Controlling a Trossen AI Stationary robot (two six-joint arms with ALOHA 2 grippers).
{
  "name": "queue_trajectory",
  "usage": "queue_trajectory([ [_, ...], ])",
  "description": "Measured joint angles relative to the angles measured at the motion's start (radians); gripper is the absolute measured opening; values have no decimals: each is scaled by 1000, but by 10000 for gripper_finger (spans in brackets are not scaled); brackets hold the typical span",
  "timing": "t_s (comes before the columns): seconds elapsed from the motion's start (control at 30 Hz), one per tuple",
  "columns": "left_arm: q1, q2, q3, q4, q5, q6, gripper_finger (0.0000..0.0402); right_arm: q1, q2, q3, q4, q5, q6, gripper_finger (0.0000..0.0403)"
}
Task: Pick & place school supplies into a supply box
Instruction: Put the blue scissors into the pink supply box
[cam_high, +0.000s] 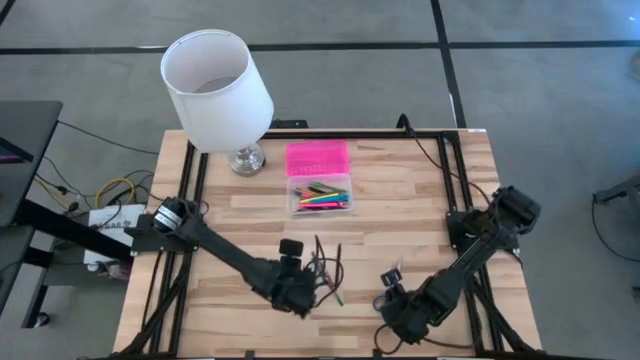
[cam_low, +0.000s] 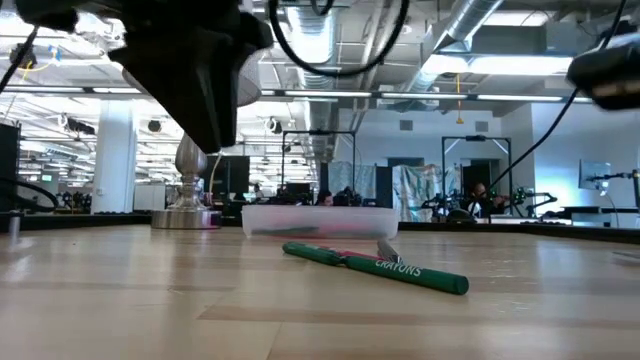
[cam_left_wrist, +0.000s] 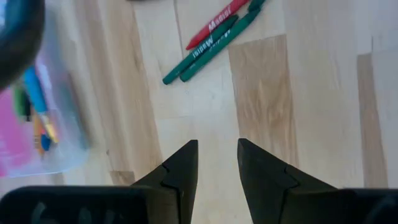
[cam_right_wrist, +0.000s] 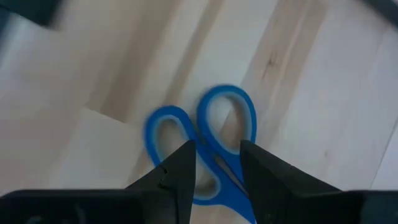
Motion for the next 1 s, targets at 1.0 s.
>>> queue_trajectory([
  [1.0,-58,-1,0,-5,-118,-73,107,-11,59,25,14,-50,-134,118],
])
